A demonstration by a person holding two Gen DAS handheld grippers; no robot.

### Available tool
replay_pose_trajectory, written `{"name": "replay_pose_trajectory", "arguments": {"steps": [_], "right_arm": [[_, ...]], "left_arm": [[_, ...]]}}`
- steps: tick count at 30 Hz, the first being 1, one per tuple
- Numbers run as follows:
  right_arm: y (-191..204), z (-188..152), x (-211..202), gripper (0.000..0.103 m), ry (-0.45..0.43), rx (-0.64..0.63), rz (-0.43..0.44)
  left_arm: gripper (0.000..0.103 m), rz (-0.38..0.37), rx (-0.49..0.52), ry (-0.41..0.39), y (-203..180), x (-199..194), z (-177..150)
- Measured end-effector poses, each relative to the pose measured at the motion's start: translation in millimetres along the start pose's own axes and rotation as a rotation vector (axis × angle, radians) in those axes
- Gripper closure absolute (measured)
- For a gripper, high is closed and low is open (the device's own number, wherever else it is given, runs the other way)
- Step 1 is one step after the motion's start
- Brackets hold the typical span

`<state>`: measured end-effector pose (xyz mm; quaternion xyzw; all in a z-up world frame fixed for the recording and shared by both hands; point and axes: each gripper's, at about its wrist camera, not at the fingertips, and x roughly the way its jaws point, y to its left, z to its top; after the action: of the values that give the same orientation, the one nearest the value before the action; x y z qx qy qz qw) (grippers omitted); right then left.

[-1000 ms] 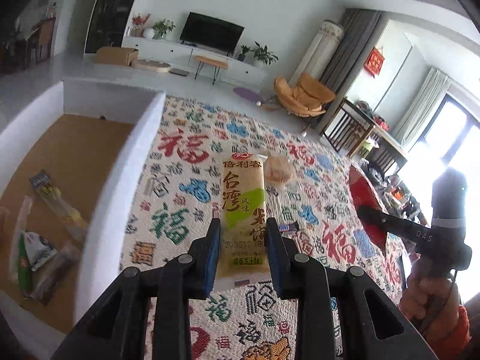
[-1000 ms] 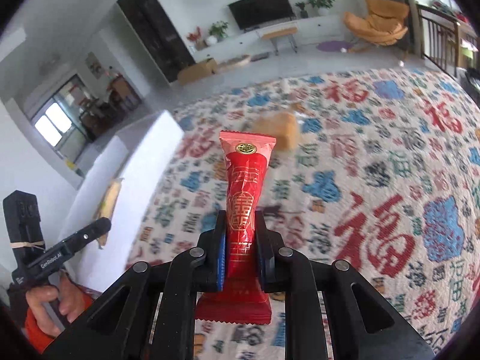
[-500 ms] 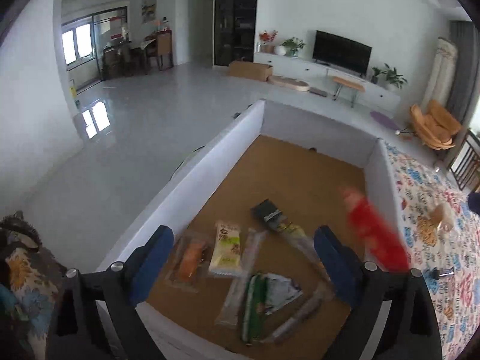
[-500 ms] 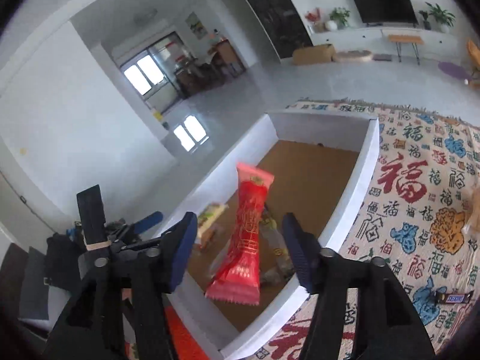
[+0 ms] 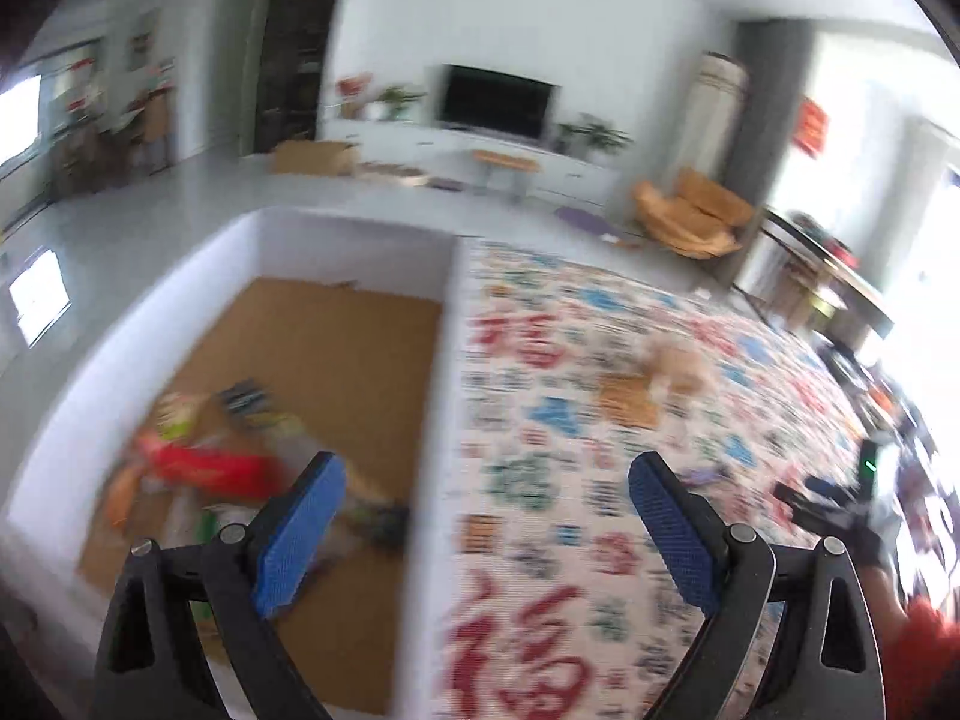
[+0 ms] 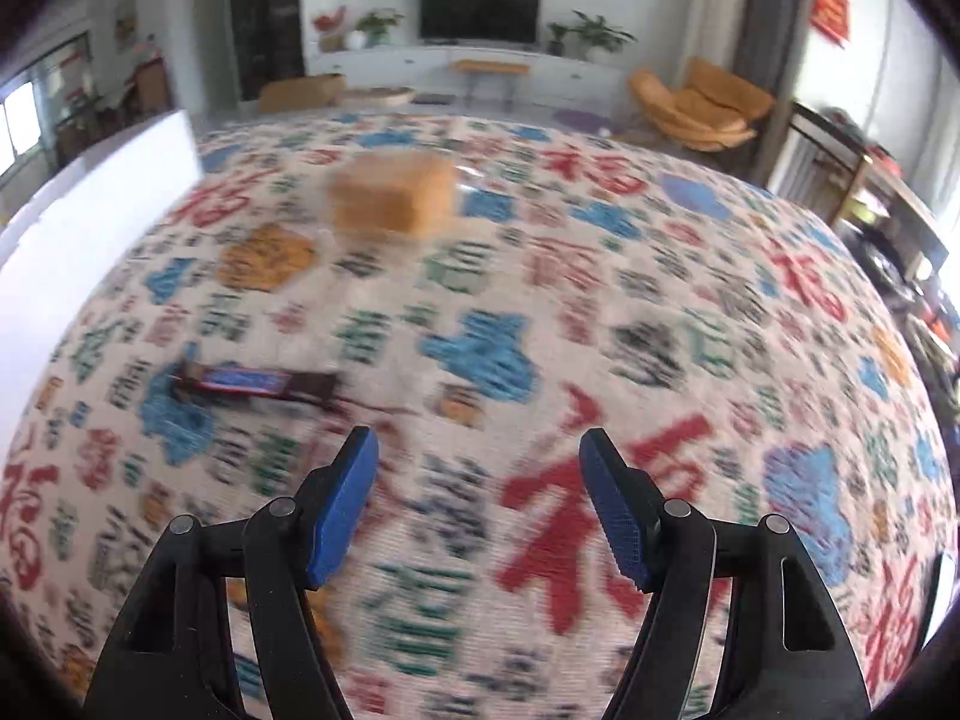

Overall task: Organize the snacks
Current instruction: 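Close the left tool on the Snickers bar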

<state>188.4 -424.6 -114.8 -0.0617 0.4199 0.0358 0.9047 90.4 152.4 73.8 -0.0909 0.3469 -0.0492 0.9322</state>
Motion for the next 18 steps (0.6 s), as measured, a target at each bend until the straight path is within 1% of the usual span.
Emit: {"name": "replay_pose_trajectory", "arguments": {"steps": [2,3,4,6,8,9,11,13,15,18], "right_arm": [[-37.7,-13.4,1.7,0.030,0.003,0.056,-0.056],[-52.1,-15.5,0.3,0.030,0.006,0.084,-0.074],[-64.4,-20.3,-1.6,0.030,0.010,0.113,-0.083],[-80.2,-29.8,3.8,0.030,0.030,0.167,-0.078],[-86.4,-33.7,5.4,0.018,0.022,0.207,-0.041],[-88.1,-33.4,6.3,0.018,0.034,0.217,-0.040],[-82.6,-31.4,4.9,0.017,0.041,0.194,-0.067],[-81.0,-32.3,4.5,0.017,0.040,0.186,-0.080],[-84.5,-32.3,5.2,0.017,0.041,0.200,-0.066],[-86.1,-32.1,9.6,0.016,0.042,0.197,-0.070]], "left_arm": [[0.002,-0.078,0.082,0.019,-40.4,8.9,-1.9],[0.002,-0.113,0.121,0.033,-58.9,15.2,-5.4],[0.002,-0.135,0.155,0.052,-76.5,23.1,-6.8],[0.002,-0.144,0.222,0.102,-107.8,45.4,-18.5],[0.002,-0.160,0.257,0.146,-134.1,64.8,-31.7],[0.002,-0.170,0.263,0.174,-141.3,73.5,-38.2],[0.002,-0.188,0.265,0.234,-150.3,91.8,-49.8],[0.002,-0.190,0.274,0.287,-151.3,105.8,-60.2],[0.002,-0.181,0.301,0.323,-150.9,113.9,-68.9],[0.002,-0.182,0.370,0.356,-153.0,127.4,-68.0]]}}
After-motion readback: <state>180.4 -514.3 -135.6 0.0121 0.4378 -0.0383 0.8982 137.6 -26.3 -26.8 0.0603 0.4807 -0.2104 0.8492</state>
